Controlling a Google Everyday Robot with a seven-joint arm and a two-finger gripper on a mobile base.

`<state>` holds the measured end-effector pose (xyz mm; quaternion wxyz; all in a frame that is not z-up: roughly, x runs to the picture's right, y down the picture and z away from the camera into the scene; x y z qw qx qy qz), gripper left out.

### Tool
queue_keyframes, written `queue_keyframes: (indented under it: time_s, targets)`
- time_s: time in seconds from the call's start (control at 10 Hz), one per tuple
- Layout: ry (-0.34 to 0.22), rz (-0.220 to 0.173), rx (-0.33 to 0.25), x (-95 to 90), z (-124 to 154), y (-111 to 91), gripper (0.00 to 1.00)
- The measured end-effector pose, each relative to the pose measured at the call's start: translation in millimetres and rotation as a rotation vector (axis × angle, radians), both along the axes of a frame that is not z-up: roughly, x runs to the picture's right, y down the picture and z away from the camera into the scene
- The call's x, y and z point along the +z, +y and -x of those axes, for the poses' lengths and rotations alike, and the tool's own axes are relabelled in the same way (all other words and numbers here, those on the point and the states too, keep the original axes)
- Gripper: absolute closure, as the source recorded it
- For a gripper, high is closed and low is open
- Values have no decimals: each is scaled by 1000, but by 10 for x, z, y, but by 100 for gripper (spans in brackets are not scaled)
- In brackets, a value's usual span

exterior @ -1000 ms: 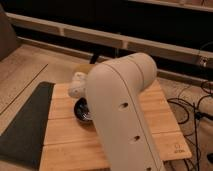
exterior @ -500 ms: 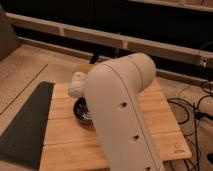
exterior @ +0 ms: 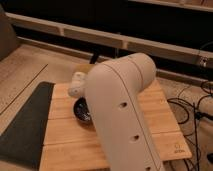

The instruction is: Drag the ceramic bowl in a circle

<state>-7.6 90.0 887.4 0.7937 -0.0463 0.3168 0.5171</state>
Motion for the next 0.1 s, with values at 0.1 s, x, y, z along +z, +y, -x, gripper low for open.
queue_keyframes:
  time_s: [0.1]
  targets:
    - [0, 0, 0, 0, -2, 0, 20]
